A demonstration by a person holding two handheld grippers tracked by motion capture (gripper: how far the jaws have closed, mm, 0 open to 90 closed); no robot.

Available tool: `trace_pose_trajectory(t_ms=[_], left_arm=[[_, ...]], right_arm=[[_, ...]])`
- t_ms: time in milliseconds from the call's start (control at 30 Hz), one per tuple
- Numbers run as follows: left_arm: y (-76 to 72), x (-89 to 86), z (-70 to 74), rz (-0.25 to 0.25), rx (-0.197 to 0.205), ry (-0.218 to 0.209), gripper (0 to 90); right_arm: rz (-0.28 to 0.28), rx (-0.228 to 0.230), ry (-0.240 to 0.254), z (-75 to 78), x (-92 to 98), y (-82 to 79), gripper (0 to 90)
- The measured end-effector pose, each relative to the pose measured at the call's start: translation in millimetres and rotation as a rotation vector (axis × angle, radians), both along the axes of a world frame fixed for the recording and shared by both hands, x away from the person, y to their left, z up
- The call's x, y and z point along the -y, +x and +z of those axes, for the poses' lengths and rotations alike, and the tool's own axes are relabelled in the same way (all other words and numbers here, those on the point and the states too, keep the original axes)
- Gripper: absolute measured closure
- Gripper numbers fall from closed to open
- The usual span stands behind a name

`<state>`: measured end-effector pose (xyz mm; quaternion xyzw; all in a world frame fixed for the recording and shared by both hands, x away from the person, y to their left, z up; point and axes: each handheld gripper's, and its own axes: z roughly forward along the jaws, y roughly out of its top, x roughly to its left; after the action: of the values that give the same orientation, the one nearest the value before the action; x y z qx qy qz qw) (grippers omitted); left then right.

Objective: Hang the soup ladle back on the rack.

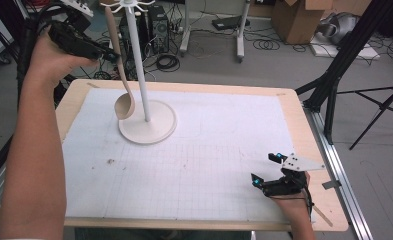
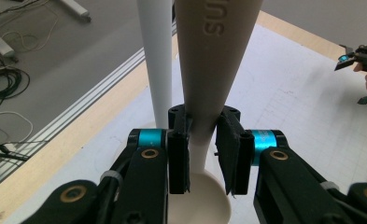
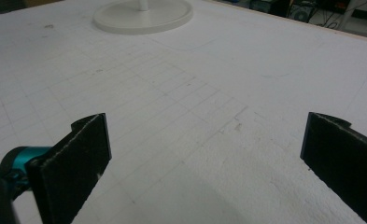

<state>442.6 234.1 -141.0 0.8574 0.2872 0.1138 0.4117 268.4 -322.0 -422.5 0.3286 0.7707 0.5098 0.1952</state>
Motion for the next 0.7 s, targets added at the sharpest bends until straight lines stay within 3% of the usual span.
trace_pose_trajectory(t_ms=[200,700], left_arm=[[-1.4,-2.5,3.1,0.007,0.007,-0.016,74.5],[1.2,5.3,2.8,0.019,-0.012,0.038,74.5]], right_arm=[[-0.001,0.002,-0.002,-0.2,0.1,0.3,0.3],[-0.003,0.002,-0.001,0.4,-0.1,-0.3,0.3]])
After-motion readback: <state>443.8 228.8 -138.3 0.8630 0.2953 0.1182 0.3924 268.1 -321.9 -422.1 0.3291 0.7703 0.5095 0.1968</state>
